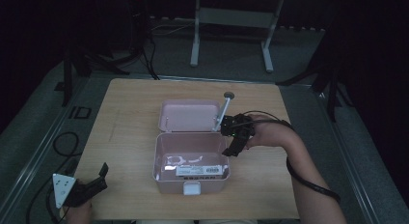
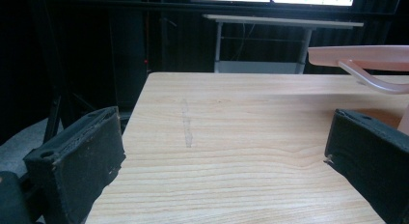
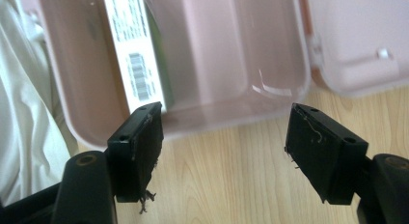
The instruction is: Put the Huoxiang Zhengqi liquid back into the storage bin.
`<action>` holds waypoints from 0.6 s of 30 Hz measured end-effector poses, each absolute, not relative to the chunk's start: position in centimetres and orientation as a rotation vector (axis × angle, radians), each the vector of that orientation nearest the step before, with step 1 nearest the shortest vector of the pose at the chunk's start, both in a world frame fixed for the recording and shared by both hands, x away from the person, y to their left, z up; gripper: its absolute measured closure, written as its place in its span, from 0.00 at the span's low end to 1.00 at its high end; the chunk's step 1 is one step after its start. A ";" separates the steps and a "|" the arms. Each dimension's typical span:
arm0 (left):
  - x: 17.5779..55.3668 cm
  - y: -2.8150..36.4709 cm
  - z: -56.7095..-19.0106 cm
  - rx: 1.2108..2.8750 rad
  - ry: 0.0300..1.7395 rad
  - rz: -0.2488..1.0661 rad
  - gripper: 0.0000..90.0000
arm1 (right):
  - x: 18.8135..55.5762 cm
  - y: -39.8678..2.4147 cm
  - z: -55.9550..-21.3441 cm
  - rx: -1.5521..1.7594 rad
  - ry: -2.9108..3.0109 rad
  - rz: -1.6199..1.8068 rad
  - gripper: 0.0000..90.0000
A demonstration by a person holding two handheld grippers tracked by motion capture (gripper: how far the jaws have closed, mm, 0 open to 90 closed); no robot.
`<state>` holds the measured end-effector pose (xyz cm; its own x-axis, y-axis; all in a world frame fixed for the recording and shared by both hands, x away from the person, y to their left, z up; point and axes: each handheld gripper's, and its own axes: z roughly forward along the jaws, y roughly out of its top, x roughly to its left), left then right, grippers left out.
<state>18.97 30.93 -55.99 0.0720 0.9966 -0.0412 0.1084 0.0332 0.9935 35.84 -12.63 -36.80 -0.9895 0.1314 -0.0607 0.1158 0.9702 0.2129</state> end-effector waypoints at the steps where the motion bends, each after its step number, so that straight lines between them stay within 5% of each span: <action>1: 19.0 30.9 -56.0 1.294 1.249 1.074 0.00 | 35.8 -12.6 -36.8 0.191 3.044 0.322 0.32; 18: 19.0 30.9 -56.0 1.298 1.249 1.075 0.00 | 37.5 -20.2 -41.8 0.484 2.920 0.408 0.26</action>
